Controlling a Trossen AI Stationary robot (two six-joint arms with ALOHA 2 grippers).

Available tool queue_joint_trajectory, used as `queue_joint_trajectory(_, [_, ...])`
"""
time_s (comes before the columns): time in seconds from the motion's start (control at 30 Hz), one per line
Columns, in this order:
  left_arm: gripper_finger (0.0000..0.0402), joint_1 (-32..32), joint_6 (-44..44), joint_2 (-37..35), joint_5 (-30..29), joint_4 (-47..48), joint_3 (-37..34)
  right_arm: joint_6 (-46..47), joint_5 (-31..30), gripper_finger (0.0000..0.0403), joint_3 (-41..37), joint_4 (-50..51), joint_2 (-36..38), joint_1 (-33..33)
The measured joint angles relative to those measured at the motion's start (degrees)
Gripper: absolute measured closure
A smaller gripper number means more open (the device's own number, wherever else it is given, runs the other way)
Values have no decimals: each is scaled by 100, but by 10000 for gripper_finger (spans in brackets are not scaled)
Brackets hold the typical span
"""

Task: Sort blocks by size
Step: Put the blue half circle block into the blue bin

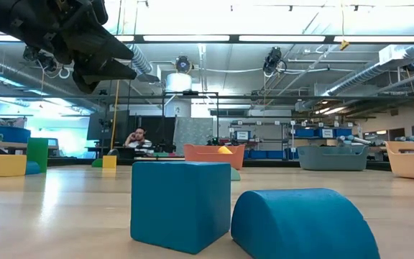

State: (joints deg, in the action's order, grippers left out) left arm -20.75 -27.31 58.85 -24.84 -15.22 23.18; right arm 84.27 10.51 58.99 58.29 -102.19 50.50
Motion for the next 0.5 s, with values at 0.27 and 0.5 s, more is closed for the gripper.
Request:
queue_joint_trajectory(0.27, [188,0,0,0,0,8,0,-48,12,186,-327,-533,33,0])
queue_joint_trajectory(0.5, [188,0,0,0,1,13,0,-212,-162,256,-179,-496,40,-2])
